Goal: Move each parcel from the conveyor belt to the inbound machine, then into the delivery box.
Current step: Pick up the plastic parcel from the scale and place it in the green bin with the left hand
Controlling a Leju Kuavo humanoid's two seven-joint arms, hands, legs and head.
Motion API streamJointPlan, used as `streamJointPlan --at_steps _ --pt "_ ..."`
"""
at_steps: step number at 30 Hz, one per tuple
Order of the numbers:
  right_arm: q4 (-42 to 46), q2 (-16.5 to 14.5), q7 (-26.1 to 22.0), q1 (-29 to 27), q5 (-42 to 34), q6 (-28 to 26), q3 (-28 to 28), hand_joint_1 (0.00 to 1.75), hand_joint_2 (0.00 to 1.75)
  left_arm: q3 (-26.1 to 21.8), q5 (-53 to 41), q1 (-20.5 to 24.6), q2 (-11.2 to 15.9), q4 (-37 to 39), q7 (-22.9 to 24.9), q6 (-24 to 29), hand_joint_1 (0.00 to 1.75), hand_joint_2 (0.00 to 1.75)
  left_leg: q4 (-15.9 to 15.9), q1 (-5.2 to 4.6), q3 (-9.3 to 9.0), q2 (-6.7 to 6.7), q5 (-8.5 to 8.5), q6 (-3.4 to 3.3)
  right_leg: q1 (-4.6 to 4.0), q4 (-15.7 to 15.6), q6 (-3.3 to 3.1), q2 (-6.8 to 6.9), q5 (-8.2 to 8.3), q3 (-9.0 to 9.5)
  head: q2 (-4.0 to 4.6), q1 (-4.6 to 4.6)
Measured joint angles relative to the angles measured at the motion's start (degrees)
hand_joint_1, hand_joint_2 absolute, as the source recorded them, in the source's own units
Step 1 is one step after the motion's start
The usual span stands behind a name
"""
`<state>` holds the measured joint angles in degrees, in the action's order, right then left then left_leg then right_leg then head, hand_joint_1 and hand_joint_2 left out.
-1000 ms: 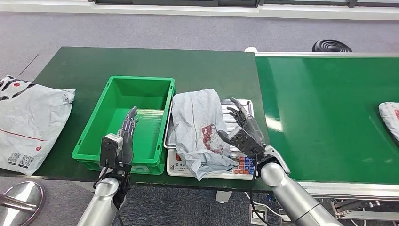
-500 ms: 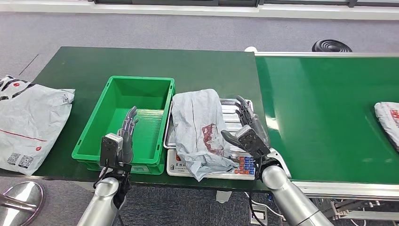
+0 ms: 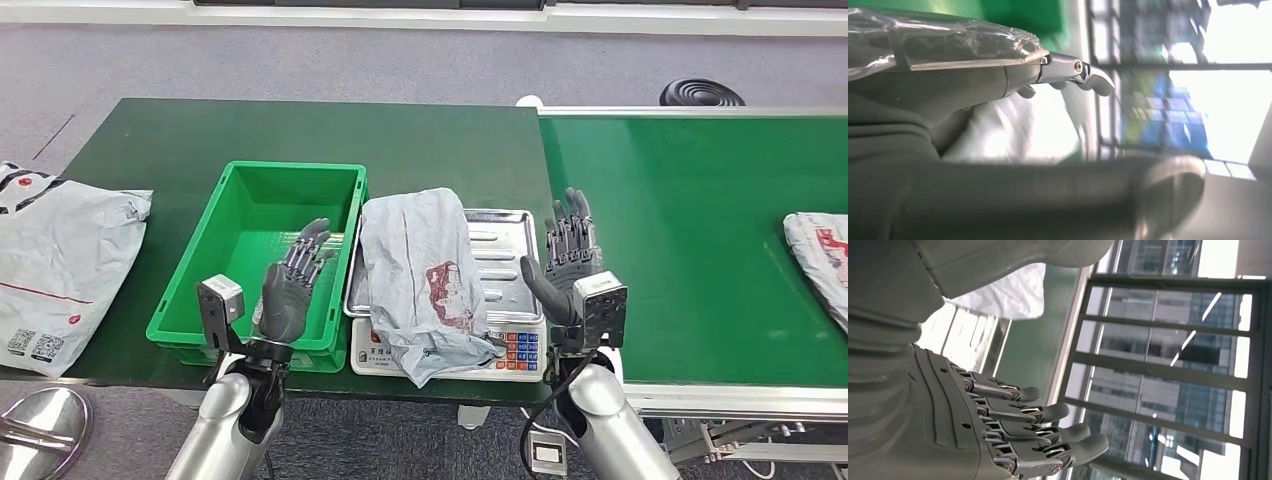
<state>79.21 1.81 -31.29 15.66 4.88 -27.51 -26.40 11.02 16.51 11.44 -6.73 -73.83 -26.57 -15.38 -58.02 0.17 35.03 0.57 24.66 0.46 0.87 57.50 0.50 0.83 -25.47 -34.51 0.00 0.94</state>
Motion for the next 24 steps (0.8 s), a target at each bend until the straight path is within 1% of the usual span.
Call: streamJointPlan --at_steps 1,3,5,7,10,12,16,20,24 --pt "0.0 -0.3 -0.2 -0.2 0.1 -0.3 0.1 0.0 1.75 0.7 -0.5 0.1 0.0 -0.5 -0.4 -1.1 0.0 1.75 0.0 0.0 0.01 -0.02 0.01 0.01 0.0 0.0 0.0 -0.02 0.0 -0.03 0.0 0.0" --pt "0.0 -0.8 -0.6 -0.7 0.4 -1.6 0.5 0.0 1.75 2.1 -4.2 0.5 0.0 -1.1 -1.0 -1.1 0.0 1.75 0.0 0.0 0.02 -0.05 0.01 0.01 0.0 0.0 0.0 -0.05 -0.01 -0.07 0.0 -0.01" --pt "0.0 -1.2 -1.1 -1.2 0.7 -3.1 1.1 0.0 1.75 3.5 -9.7 1.4 0.0 -1.2 -0.8 0.6 0.0 1.75 0.0 0.0 0.04 -0.05 0.01 0.01 -0.01 0.0 -0.01 -0.05 -0.01 -0.1 0.0 -0.01" --pt "0.4 -1.3 -1.2 -1.9 1.1 -4.0 1.7 0.0 1.75 5.2 -15.5 2.8 0.0 -0.5 0.3 2.7 0.0 1.75 0.0 0.0 0.06 -0.05 0.01 0.01 -0.01 0.0 -0.01 -0.04 -0.01 -0.12 0.0 -0.01" --pt "1.3 -1.6 -1.1 -2.9 2.3 -4.4 2.6 0.0 1.75 8.5 -23.9 5.9 -0.2 3.0 2.9 6.4 0.0 1.75 0.0 0.0 0.07 -0.1 0.01 0.01 0.0 0.0 -0.02 -0.07 0.01 -0.12 0.0 -0.01" --pt "1.6 -1.8 -1.0 -3.3 3.1 -4.5 2.9 0.0 1.75 10.2 -27.1 7.8 -0.6 6.5 4.3 8.3 0.0 1.75 0.0 0.0 0.07 -0.18 0.01 0.01 0.0 0.0 -0.03 -0.12 0.04 -0.15 0.0 -0.02" --pt "2.0 -2.3 -0.8 -3.9 4.1 -4.7 3.4 0.0 1.75 12.0 -29.0 10.8 -2.0 13.5 7.3 10.5 0.0 1.75 0.0 0.0 0.07 -0.25 0.01 0.01 0.0 0.0 -0.03 -0.19 0.07 -0.16 0.0 -0.01" --pt "2.0 -2.4 -0.1 -4.0 5.1 -4.6 3.6 0.0 1.75 13.0 -30.0 13.3 -3.0 19.6 10.6 10.5 0.0 1.75 0.0 0.0 0.08 -0.26 0.01 0.01 -0.01 0.0 -0.03 -0.22 0.07 -0.17 0.0 -0.01" --pt "2.0 -2.5 0.1 -4.1 5.4 -4.6 3.7 0.0 1.75 13.4 -29.7 14.9 -3.9 23.7 11.5 9.9 0.0 1.75 0.0 0.0 0.08 -0.26 0.01 0.01 -0.01 0.0 -0.03 -0.22 0.07 -0.17 0.0 0.0"
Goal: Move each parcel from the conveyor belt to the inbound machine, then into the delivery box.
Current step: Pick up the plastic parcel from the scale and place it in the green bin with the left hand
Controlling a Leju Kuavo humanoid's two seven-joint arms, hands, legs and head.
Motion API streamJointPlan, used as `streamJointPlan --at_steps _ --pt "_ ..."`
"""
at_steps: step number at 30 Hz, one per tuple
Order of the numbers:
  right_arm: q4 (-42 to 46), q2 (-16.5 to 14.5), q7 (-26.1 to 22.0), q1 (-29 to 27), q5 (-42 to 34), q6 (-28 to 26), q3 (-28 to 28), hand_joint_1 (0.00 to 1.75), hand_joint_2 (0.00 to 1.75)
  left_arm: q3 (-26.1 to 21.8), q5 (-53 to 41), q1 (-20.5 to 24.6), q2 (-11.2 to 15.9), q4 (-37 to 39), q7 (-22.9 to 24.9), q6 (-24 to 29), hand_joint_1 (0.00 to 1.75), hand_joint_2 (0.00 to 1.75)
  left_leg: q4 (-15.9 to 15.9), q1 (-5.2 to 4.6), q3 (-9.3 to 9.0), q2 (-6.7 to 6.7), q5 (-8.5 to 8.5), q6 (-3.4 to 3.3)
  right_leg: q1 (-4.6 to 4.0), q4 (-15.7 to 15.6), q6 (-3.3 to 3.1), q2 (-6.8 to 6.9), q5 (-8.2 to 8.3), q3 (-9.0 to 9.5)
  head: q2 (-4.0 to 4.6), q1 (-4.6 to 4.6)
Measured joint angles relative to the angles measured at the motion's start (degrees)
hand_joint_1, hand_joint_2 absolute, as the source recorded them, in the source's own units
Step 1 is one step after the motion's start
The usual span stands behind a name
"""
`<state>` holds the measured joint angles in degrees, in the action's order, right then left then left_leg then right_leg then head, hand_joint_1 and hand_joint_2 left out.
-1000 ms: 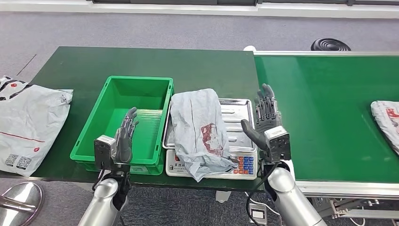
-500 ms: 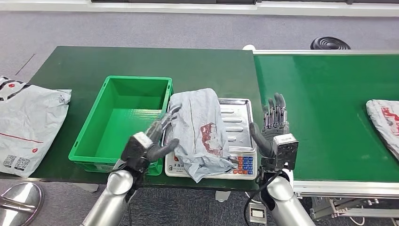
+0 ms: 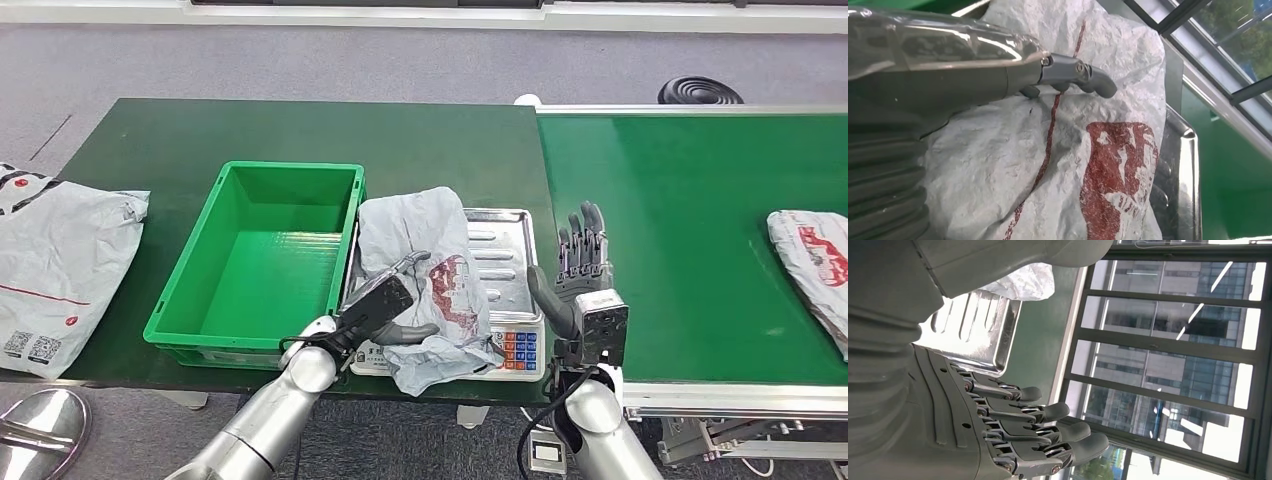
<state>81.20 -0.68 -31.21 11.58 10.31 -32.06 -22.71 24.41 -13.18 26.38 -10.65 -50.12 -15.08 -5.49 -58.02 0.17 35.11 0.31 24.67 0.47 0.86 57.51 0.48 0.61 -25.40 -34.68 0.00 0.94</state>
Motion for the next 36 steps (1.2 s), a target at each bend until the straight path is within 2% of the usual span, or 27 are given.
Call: streamJointPlan --at_steps 5,9,13,17,22,28,36 --pt "0.0 0.0 0.0 -0.1 0.0 0.0 0.0 0.0 1.75 0.1 0.1 1.0 -0.5 2.4 0.0 -0.1 0.0 1.75 0.0 0.0 0.0 0.0 0.0 0.0 0.0 0.0 0.0 0.0 0.0 0.0 0.0 -0.01" --pt "0.0 0.0 0.1 -0.1 0.4 0.4 0.1 0.0 1.75 0.2 1.7 1.5 -0.8 3.9 0.5 -2.9 0.01 1.75 0.0 0.0 0.0 0.0 0.0 0.0 0.0 0.0 0.0 0.01 0.0 0.01 0.0 -0.01" --pt "0.1 0.0 0.2 -0.5 0.8 0.7 0.3 0.0 1.75 1.0 1.5 2.1 -1.1 6.0 0.8 -4.9 0.96 1.75 0.0 0.0 -0.01 0.02 0.0 -0.01 0.0 0.0 0.0 0.03 0.0 0.03 0.0 -0.01" --pt "0.6 0.0 0.6 -1.2 1.0 0.8 1.0 0.0 1.75 1.6 2.0 2.8 -1.3 7.3 0.3 -6.5 1.75 1.75 0.0 0.0 -0.01 0.04 0.0 -0.01 0.0 0.0 0.0 0.05 0.0 0.06 0.0 -0.01" --pt "1.3 0.0 1.0 -1.9 1.4 0.7 1.4 0.0 1.75 1.7 3.2 2.8 -1.3 7.3 -1.0 -5.7 1.75 1.75 0.0 0.0 -0.01 0.03 0.0 -0.01 0.0 0.0 0.0 0.05 0.0 0.06 0.0 -0.01" --pt "2.4 0.0 1.1 -3.2 1.8 0.5 2.2 0.0 1.75 1.7 4.1 0.6 -1.3 3.8 -4.3 3.0 1.75 1.75 0.0 0.0 0.0 0.01 0.02 -0.01 0.0 0.0 0.0 0.02 0.0 0.03 0.0 -0.02" --pt "2.5 0.0 1.2 -3.4 1.8 0.7 2.4 0.0 1.75 1.7 9.0 -2.4 -0.7 -2.3 -9.5 7.4 1.75 1.75 0.0 0.0 0.02 0.01 0.05 -0.01 -0.01 0.0 -0.01 0.02 -0.03 0.02 0.0 -0.02"
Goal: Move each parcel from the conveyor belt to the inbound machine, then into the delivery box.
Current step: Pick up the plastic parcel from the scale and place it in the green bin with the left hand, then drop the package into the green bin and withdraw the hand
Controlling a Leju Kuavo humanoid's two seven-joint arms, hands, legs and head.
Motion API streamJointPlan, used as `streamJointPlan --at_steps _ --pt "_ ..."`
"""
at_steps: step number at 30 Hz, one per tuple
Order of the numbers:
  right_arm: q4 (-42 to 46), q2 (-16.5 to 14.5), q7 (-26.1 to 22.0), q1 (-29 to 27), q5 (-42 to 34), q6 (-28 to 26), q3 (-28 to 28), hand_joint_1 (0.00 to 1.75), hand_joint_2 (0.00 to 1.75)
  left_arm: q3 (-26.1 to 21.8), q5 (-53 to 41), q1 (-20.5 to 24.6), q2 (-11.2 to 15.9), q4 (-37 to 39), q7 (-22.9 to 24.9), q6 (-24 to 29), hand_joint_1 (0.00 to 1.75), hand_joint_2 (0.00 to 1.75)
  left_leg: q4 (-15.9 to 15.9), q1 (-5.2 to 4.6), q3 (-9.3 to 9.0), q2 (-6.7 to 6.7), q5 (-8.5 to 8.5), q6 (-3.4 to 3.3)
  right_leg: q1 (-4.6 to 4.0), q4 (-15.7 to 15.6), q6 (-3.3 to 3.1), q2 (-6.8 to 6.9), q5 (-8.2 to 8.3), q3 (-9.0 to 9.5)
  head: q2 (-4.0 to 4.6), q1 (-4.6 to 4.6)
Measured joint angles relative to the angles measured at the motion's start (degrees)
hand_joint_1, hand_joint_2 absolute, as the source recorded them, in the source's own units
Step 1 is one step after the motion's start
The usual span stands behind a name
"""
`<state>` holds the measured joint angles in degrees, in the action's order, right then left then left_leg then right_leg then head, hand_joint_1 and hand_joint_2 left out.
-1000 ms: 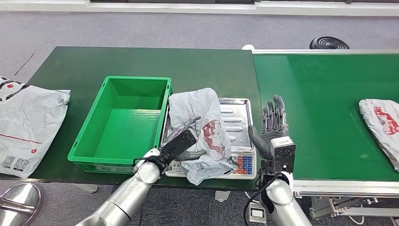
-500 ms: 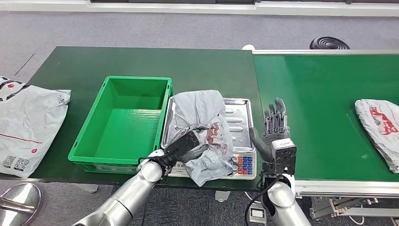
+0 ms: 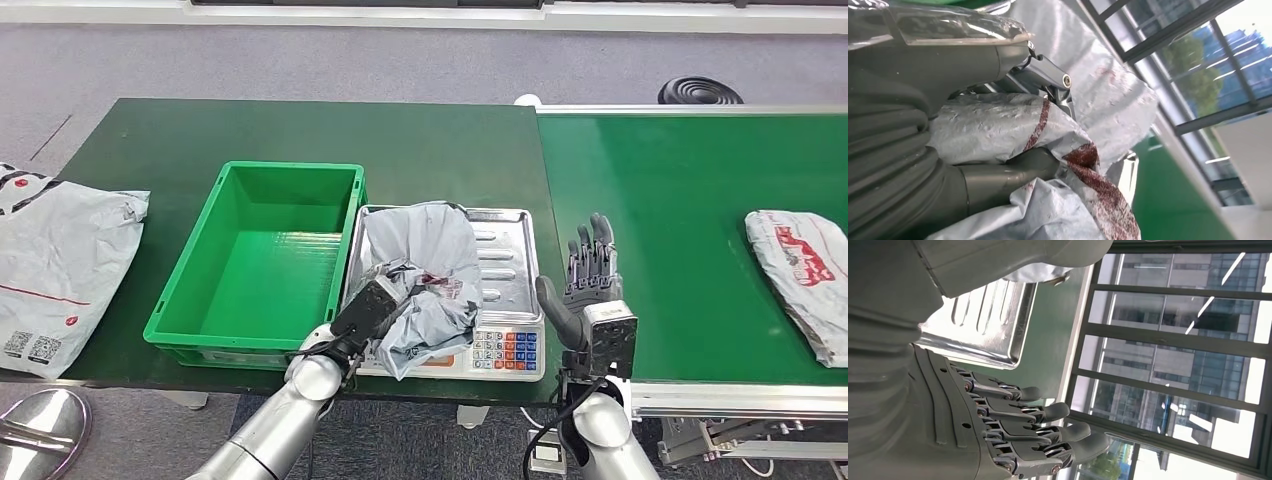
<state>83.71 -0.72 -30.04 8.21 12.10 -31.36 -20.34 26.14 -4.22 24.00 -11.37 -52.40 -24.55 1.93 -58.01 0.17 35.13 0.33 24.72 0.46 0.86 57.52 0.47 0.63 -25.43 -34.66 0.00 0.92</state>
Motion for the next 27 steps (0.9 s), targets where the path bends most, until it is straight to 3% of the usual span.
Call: streamJointPlan --at_steps 3,9,18,22,27 --pt "0.0 0.0 -0.1 0.0 -0.2 -0.1 0.0 0.0 1.75 -0.2 1.2 -1.0 0.2 -2.1 -2.4 3.2 1.75 1.75 0.0 0.0 0.01 0.0 0.0 0.0 0.0 0.0 0.0 0.0 0.0 -0.01 0.0 0.0" --pt "0.0 0.0 -0.3 0.0 -0.9 -1.0 0.0 0.0 1.75 -1.5 1.8 -2.8 0.8 -9.2 -8.7 18.4 1.75 1.75 0.0 0.0 0.04 0.01 0.01 -0.01 0.0 0.0 0.0 0.01 0.0 -0.02 0.0 0.01" --pt "-0.1 0.0 -0.6 0.0 -1.7 -1.6 0.0 0.0 1.75 -4.3 -3.7 -4.0 3.0 -16.8 -10.9 31.9 1.75 1.75 0.0 0.01 0.06 0.0 0.01 -0.01 -0.01 0.0 -0.01 0.01 -0.02 -0.03 0.0 0.0" --pt "-0.2 0.0 -1.1 0.0 -2.4 -2.5 0.0 0.0 1.75 -7.4 -9.2 -4.0 4.3 -17.5 -6.3 37.0 1.75 1.75 0.0 0.01 0.05 0.0 0.01 -0.01 -0.02 0.0 -0.02 0.01 -0.02 -0.04 0.0 0.02" --pt "-0.4 0.0 -1.1 0.0 -2.5 -3.2 0.0 0.0 1.75 -11.1 -16.1 -4.1 5.7 -16.1 3.1 36.4 1.67 1.75 0.0 0.03 0.06 0.0 0.01 0.0 -0.03 0.0 -0.02 0.01 -0.02 -0.05 0.0 0.02"
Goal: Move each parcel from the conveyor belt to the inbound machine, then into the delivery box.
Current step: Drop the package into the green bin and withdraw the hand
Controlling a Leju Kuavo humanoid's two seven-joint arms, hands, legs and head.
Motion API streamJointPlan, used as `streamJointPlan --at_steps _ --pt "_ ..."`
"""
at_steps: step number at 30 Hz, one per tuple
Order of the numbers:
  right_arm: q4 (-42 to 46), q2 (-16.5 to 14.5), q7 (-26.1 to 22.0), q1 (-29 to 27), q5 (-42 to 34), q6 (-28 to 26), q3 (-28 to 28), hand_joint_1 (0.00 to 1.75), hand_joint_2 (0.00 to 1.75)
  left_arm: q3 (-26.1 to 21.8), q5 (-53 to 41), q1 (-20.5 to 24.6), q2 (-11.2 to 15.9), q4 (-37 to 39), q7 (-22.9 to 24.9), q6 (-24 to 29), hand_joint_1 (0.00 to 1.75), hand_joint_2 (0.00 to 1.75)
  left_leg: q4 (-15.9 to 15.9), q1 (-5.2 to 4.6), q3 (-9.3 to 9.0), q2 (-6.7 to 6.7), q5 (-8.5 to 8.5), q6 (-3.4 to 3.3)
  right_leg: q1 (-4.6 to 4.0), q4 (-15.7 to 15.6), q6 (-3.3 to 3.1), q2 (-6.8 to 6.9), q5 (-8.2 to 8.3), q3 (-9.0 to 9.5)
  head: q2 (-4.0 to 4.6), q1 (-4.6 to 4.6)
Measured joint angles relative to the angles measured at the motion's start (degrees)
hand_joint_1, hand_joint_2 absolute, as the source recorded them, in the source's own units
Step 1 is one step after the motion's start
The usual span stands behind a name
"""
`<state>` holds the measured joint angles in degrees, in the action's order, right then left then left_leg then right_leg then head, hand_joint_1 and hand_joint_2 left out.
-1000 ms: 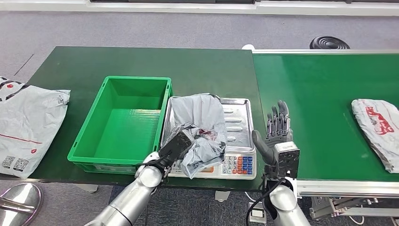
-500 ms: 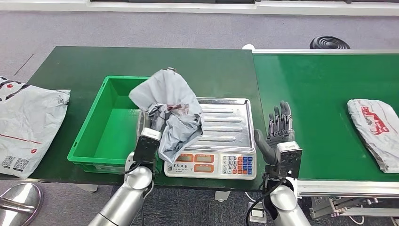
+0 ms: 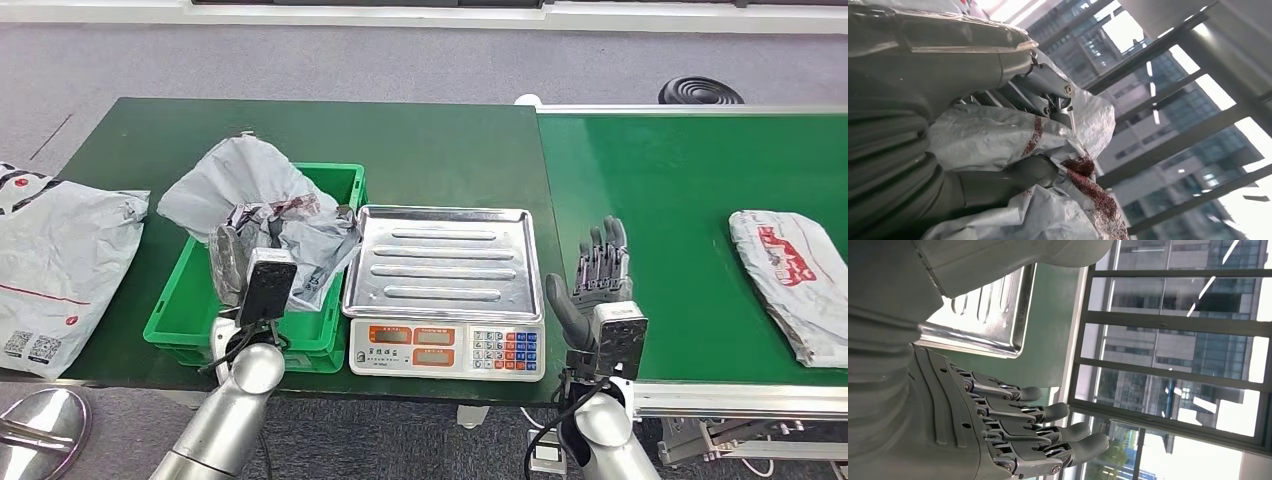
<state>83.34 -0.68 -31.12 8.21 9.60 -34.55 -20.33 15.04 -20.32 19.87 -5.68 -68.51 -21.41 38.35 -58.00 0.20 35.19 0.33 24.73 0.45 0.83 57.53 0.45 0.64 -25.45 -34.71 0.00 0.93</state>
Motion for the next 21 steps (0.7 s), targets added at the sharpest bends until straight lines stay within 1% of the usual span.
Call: streamJointPlan --at_steps 2,6,8,10,12,13,14,15,16,17,18,19,21 --pt "0.0 0.0 0.1 0.0 0.0 0.0 0.0 0.0 1.75 -0.9 -3.3 -0.2 0.4 0.6 3.0 -0.5 1.58 1.75 0.0 0.0 0.0 0.0 0.0 0.0 0.0 0.0 0.0 0.0 0.0 0.0 0.0 0.01" --pt "0.0 0.0 0.7 0.0 0.1 0.0 0.0 0.0 1.75 -2.2 -10.6 -0.6 1.4 1.8 9.8 -4.1 1.55 1.75 0.0 0.0 0.01 0.0 0.01 0.0 0.0 0.0 0.0 0.0 0.0 -0.01 0.0 0.01" --pt "0.0 0.0 0.8 0.0 0.1 0.1 0.0 0.0 1.75 -2.6 -12.2 -0.9 1.8 2.2 11.6 -5.6 1.62 1.75 0.0 0.0 0.02 0.0 0.01 0.01 0.0 0.0 0.0 0.0 -0.01 -0.02 0.0 0.01" --pt "0.0 0.0 0.8 0.0 0.1 0.1 0.0 0.0 1.75 -2.7 -13.2 -1.0 2.1 2.6 12.6 -6.3 1.65 1.75 0.0 0.0 0.03 0.0 0.01 0.01 0.0 0.0 -0.01 0.0 -0.01 -0.03 0.0 0.01" --pt "0.0 0.0 0.9 0.0 0.2 0.2 0.0 0.0 1.75 -2.8 -14.3 -1.0 2.4 2.9 13.8 -7.5 1.6 1.75 0.0 0.0 0.03 0.0 0.02 0.02 0.0 0.0 -0.01 0.0 -0.01 -0.03 0.0 0.01" --pt "0.0 0.0 0.9 0.0 0.2 0.2 0.0 0.0 1.75 -2.8 -15.0 -1.0 2.5 3.1 14.7 -8.5 1.57 1.31 0.0 0.0 0.03 0.0 0.02 0.02 0.0 0.0 -0.01 0.0 -0.01 -0.03 0.0 0.01" --pt "0.0 0.0 1.0 0.0 0.2 0.3 0.0 0.0 1.75 -2.8 -15.6 -1.0 2.7 3.3 15.6 -9.7 1.5 0.87 0.0 0.0 0.03 0.0 0.02 0.02 0.0 0.0 -0.01 0.0 -0.01 -0.03 0.0 0.01" --pt "0.0 0.0 1.0 0.0 0.3 0.4 0.0 0.0 1.75 -2.8 -16.2 -1.0 2.8 3.5 16.4 -10.8 1.33 0.44 0.0 0.0 0.03 0.0 0.02 0.02 0.0 0.0 -0.01 0.0 -0.01 -0.04 0.0 0.01" --pt "0.0 0.0 1.0 0.0 0.4 0.4 0.0 0.0 1.75 -2.8 -16.8 -1.0 3.0 3.7 17.2 -11.7 1.09 0.0 0.0 0.0 0.03 0.0 0.02 0.02 0.0 0.0 -0.01 -0.01 -0.01 -0.04 0.0 0.01" --pt "0.0 0.0 1.0 0.0 0.5 0.4 0.0 0.0 1.75 -2.8 -17.3 -0.9 3.1 4.0 17.9 -12.7 0.84 0.0 0.0 0.0 0.03 0.0 0.02 0.02 0.0 0.0 -0.01 -0.01 -0.01 -0.04 0.0 0.01" --pt "0.0 0.0 1.0 0.0 0.5 0.4 0.0 0.0 1.75 -2.8 -17.7 -0.9 3.3 4.3 18.7 -13.8 0.62 0.44 0.0 0.0 0.03 0.0 0.02 0.02 0.0 0.0 -0.01 -0.01 -0.01 -0.04 0.0 0.01" --pt "-0.1 0.0 1.0 0.0 0.6 0.5 0.0 0.0 1.75 -2.8 -18.1 -0.8 3.4 4.6 19.5 -15.3 0.49 0.87 0.0 0.0 0.03 0.0 0.02 0.02 0.0 0.0 -0.01 0.0 -0.01 -0.04 0.0 0.01" --pt "-0.2 0.0 1.0 0.0 0.7 0.7 0.0 0.0 1.75 -2.8 -18.8 -0.7 3.8 5.4 21.2 -18.2 0.41 1.75 0.0 0.0 0.03 0.0 0.02 0.02 0.0 0.0 -0.01 0.0 -0.01 -0.04 0.0 0.01"
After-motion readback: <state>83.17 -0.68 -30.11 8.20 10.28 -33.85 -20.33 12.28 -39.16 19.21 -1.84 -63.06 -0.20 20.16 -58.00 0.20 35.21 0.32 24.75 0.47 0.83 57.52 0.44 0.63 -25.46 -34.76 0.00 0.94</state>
